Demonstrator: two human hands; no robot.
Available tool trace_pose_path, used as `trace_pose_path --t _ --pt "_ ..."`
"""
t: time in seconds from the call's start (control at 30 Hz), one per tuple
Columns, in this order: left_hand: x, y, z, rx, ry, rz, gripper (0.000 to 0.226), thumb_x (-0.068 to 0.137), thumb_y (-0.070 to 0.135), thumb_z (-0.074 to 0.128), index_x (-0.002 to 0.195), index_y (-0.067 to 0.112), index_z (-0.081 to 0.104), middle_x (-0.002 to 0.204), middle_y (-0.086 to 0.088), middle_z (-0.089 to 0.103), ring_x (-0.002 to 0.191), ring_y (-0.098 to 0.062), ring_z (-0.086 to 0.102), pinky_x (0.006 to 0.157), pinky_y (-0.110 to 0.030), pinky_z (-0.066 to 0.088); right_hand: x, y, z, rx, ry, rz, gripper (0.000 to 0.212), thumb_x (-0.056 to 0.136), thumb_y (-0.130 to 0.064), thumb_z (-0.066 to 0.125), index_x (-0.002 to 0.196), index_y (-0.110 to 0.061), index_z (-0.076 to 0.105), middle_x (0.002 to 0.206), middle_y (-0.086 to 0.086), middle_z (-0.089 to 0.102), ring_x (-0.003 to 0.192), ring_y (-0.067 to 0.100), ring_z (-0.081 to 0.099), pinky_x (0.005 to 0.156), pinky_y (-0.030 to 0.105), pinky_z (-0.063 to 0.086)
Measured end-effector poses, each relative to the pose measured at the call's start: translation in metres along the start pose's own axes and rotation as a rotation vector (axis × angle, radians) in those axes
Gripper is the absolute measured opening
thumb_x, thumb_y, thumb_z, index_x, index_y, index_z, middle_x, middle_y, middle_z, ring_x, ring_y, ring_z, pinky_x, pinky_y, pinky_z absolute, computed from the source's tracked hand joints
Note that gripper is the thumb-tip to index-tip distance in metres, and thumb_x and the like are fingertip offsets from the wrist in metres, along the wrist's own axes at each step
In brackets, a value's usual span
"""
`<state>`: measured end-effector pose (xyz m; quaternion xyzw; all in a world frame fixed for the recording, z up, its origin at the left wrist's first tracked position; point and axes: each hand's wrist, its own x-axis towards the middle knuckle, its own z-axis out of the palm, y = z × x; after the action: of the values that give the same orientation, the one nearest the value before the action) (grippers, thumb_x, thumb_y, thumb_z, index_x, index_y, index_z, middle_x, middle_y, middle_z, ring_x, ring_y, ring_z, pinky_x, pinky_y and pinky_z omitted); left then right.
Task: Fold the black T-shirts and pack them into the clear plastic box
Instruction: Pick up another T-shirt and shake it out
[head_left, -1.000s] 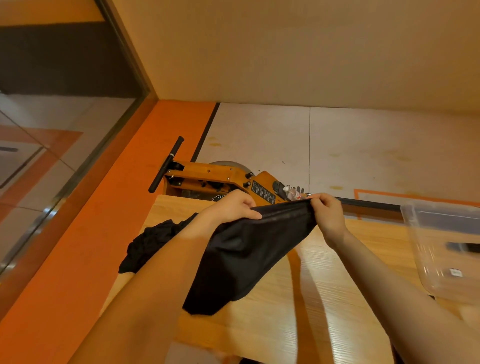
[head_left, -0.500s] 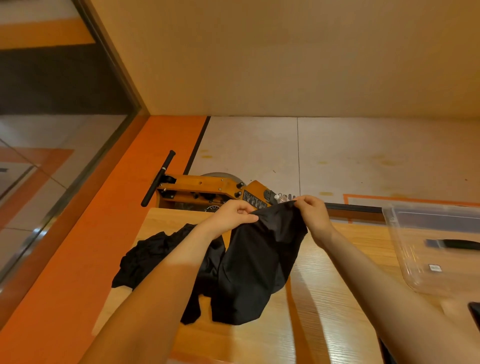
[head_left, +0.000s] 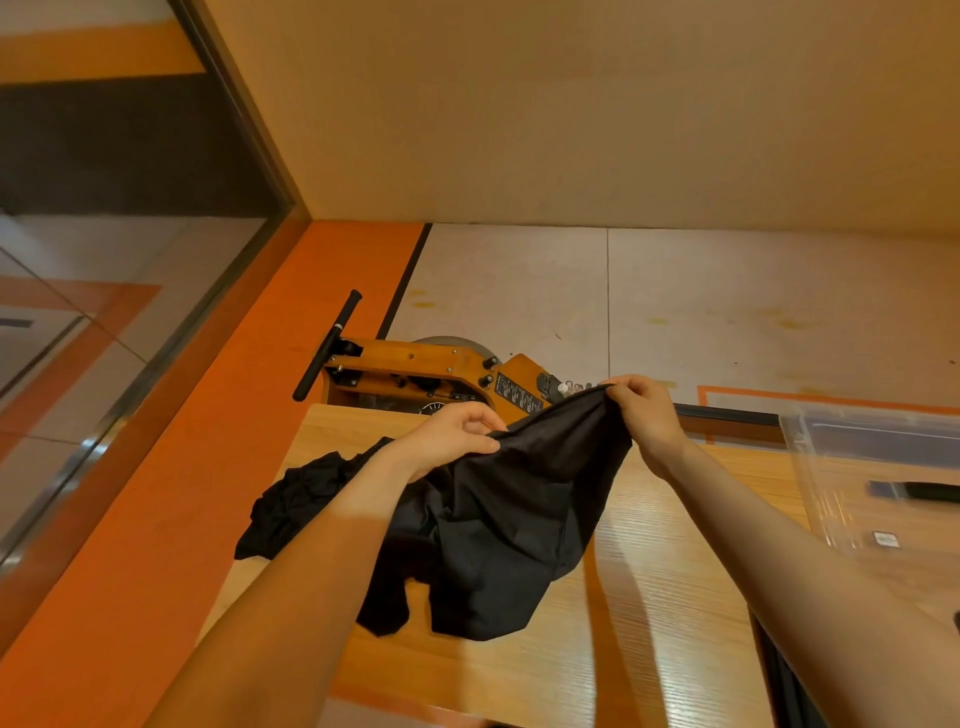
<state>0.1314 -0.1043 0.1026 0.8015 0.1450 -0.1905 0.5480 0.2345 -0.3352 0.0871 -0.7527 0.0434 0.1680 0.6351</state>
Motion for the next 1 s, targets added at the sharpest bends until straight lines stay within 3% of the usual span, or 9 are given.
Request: trace_pose_path --t 0.13,0.27,0.43,0.6,0.8,0.93,1.0 --pt "0.003 0.003 -0.004 0.04 0.049 -0.007 0.011 0.084 0.026 0.073 0.089 0.017 0.068 0.092 -0.002 0.074 0.091 -0.018 0.069 0.088 -0.036 0.054 0.003 -0.005 -0.002 -0.019 -0.044 -0.028 0.021 0.1 -0.009 0.047 0.094 -0.016 0.066 0.098 0.002 0.062 0.092 0.012 0.056 0.072 0.019 0.045" --pt "0.003 0.007 -0.007 0.114 0.024 0.003 0.001 0.086 0.022 0.071 0.085 0.022 0.072 0.091 0.004 0.073 0.09 -0.011 0.068 0.085 -0.031 0.053 0.006 -0.01 -0.007 -0.074 -0.075 -0.057 0.018 0.1 -0.008 0.049 0.1 -0.013 0.067 0.101 0.003 0.063 0.095 0.015 0.056 0.073 0.018 0.045" --pt "-0.004 0.017 -0.014 0.104 0.029 0.013 0.009 0.086 0.026 0.071 0.081 0.02 0.076 0.09 0.002 0.073 0.084 -0.009 0.065 0.072 -0.025 0.048 0.008 -0.02 -0.018 -0.109 -0.125 -0.123 0.013 0.097 -0.01 0.057 0.105 -0.012 0.067 0.101 0.003 0.065 0.096 0.015 0.06 0.075 0.02 0.05" --pt "-0.003 0.024 -0.025 0.248 0.193 0.061 0.01 0.08 0.021 0.078 0.076 0.013 0.073 0.081 0.0 0.07 0.079 -0.007 0.063 0.071 -0.023 0.045 0.007 -0.042 -0.027 -0.011 -0.103 -0.173 0.013 0.087 -0.007 0.07 0.099 -0.003 0.07 0.088 0.005 0.069 0.075 0.008 0.068 0.062 0.015 0.053" --pt "-0.005 0.022 -0.033 0.121 0.352 0.059 0.012 0.081 0.023 0.077 0.087 0.014 0.071 0.086 -0.001 0.07 0.087 -0.012 0.065 0.071 -0.019 0.046 0.004 -0.043 -0.028 0.037 -0.139 -0.147 0.015 0.088 -0.005 0.067 0.1 0.004 0.07 0.086 0.008 0.071 0.071 0.01 0.07 0.063 0.018 0.056" --pt "-0.007 0.019 -0.031 0.08 0.3 0.04 0.025 0.08 0.02 0.077 0.103 0.02 0.069 0.086 0.0 0.073 0.09 -0.01 0.068 0.084 -0.024 0.047 0.004 -0.037 -0.022 0.066 -0.136 -0.059 0.013 0.093 -0.01 0.062 0.101 -0.001 0.066 0.092 0.009 0.068 0.081 0.015 0.066 0.065 0.021 0.054" --pt "-0.007 0.02 -0.028 0.128 0.288 0.022 0.019 0.08 0.022 0.077 0.099 0.02 0.072 0.088 0.002 0.072 0.091 -0.01 0.066 0.085 -0.026 0.048 0.005 -0.032 -0.015 0.071 -0.135 -0.035 0.01 0.095 -0.011 0.06 0.101 -0.006 0.066 0.096 0.009 0.067 0.088 0.019 0.064 0.071 0.025 0.052"
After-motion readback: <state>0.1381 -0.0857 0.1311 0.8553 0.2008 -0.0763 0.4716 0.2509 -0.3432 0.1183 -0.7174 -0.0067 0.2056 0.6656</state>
